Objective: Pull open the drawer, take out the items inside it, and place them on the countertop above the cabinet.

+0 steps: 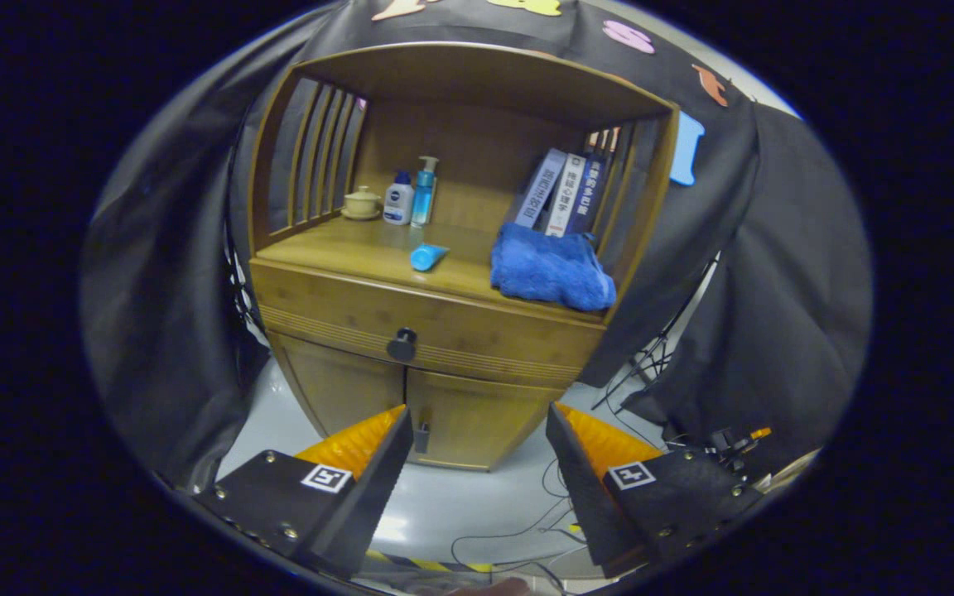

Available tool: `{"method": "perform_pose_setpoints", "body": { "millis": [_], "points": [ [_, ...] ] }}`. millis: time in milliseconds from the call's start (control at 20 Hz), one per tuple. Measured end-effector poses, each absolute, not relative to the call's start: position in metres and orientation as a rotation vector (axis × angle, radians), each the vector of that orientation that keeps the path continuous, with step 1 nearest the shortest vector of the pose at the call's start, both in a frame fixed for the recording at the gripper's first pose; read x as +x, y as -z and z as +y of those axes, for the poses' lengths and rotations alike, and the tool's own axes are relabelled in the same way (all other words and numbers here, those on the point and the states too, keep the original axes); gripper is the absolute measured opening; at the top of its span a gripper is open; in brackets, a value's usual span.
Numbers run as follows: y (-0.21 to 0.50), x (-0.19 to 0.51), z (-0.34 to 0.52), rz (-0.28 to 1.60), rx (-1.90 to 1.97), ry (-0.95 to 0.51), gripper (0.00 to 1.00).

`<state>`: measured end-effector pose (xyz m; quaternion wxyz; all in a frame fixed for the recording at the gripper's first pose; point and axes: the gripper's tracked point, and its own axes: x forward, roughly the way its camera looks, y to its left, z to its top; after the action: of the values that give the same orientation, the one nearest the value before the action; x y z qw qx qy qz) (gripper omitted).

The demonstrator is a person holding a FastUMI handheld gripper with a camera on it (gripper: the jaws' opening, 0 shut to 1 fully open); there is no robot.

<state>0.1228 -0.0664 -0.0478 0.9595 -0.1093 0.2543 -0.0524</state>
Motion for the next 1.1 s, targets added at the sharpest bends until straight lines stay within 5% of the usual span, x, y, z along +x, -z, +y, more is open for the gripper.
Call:
{"method": "perform_pose_setpoints", "body": {
  "millis": [1100],
  "points": [
    [0.148,0.134,-0.274,0.400,-0.028,0.153,0.97]
  ]
}}
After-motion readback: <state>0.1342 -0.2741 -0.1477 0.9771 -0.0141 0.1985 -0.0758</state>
